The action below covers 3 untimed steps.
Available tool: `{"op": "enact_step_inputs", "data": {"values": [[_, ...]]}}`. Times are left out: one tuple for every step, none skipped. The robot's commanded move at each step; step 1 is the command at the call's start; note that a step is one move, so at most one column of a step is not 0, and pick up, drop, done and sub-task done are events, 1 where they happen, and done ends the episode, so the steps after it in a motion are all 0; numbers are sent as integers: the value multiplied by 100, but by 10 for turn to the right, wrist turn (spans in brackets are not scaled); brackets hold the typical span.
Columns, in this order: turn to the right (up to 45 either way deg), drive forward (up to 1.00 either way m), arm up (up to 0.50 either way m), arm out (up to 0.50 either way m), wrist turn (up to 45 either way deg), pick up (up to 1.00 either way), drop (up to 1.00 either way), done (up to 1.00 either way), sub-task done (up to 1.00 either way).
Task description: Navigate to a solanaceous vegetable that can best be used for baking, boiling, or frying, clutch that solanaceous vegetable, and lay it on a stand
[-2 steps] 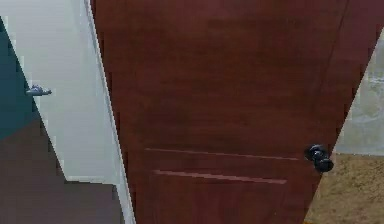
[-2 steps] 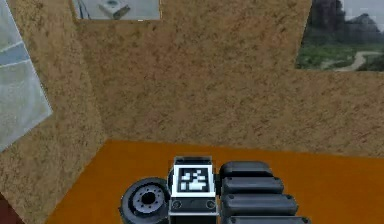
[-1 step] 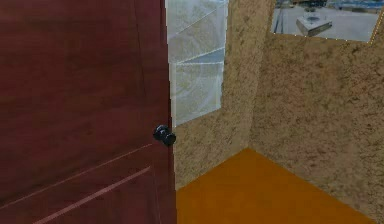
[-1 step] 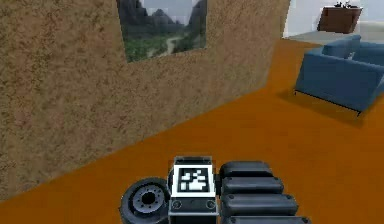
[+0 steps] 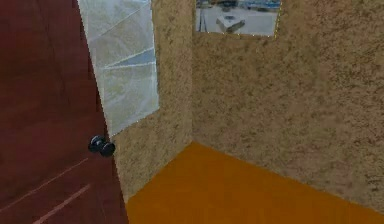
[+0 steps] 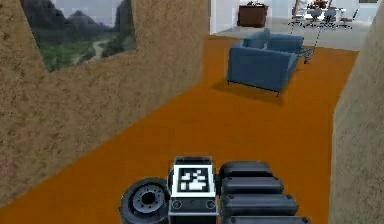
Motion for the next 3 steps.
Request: {"op": "enact_step_inputs", "data": {"values": [[0, 35, 0, 0, 0, 0, 0, 0, 0], [-450, 0, 0, 0, 0, 0, 0, 0, 0], [-450, 0, 0, 0, 0, 0, 0, 0, 0]]}}
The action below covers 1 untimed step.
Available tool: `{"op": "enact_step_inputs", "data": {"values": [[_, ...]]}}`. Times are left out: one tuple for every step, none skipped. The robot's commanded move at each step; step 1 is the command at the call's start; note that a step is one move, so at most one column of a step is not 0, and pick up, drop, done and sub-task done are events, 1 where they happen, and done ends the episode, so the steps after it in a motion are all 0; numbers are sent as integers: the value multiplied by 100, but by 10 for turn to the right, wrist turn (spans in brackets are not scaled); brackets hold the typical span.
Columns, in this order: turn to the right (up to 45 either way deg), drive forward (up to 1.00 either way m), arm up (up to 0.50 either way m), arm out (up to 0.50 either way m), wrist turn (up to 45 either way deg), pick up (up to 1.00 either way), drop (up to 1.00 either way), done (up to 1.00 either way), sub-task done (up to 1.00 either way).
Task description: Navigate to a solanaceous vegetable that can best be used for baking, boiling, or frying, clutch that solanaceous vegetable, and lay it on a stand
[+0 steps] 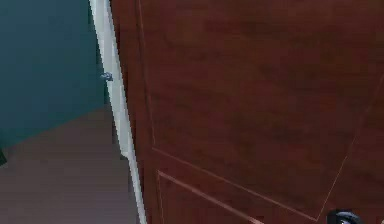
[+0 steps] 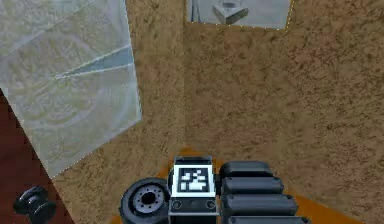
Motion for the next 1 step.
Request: {"op": "enact_step_inputs", "data": {"values": [[-360, 0, 0, 0, 0, 0, 0, 0, 0]]}}
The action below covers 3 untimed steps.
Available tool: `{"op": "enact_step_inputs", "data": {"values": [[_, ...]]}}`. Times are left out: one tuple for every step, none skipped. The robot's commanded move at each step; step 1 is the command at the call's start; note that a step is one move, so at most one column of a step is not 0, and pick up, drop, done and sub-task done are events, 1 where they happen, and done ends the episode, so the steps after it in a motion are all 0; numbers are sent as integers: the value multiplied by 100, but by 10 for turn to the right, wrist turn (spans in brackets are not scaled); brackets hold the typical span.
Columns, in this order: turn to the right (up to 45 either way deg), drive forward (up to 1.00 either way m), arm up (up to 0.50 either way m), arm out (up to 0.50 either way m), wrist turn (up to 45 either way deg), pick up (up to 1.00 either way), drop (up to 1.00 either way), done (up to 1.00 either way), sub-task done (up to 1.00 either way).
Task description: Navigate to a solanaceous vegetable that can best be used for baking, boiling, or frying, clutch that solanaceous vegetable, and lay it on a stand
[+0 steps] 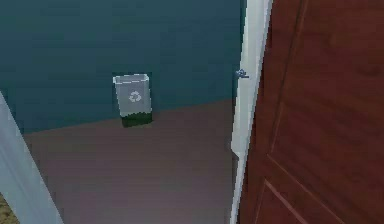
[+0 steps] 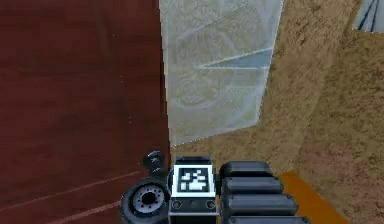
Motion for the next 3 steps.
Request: {"op": "enact_step_inputs", "data": {"values": [[0, 90, 0, 0, 0, 0, 0, 0, 0], [0, 100, 0, 0, 0, 0, 0, 0, 0], [0, 15, 0, 0, 0, 0, 0, 0, 0]]}}
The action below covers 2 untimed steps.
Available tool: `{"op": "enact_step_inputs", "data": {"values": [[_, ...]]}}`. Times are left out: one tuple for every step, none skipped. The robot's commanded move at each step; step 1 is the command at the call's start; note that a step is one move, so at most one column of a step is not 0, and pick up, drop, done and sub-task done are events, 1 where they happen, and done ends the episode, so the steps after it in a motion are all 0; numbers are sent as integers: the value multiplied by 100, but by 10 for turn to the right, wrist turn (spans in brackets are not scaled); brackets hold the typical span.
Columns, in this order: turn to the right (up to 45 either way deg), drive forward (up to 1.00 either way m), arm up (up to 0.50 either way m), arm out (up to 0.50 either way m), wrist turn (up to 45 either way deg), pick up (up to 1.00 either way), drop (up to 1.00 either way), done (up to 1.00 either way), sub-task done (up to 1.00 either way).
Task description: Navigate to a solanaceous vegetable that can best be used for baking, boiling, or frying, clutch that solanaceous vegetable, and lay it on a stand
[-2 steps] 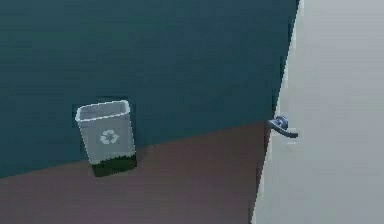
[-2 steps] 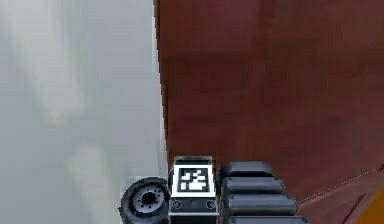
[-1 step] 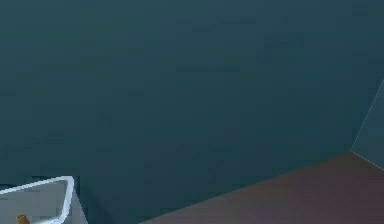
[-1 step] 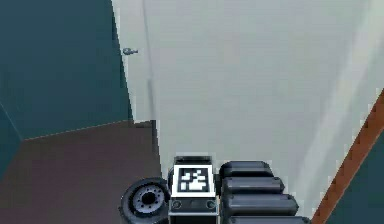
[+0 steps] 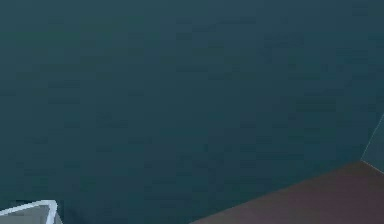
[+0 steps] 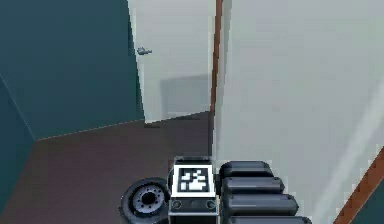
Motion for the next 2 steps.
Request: {"op": "enact_step_inputs", "data": {"values": [[390, 0, 0, 0, 0, 0, 0, 0, 0], [0, 30, 0, 0, 0, 0, 0, 0, 0]]}}
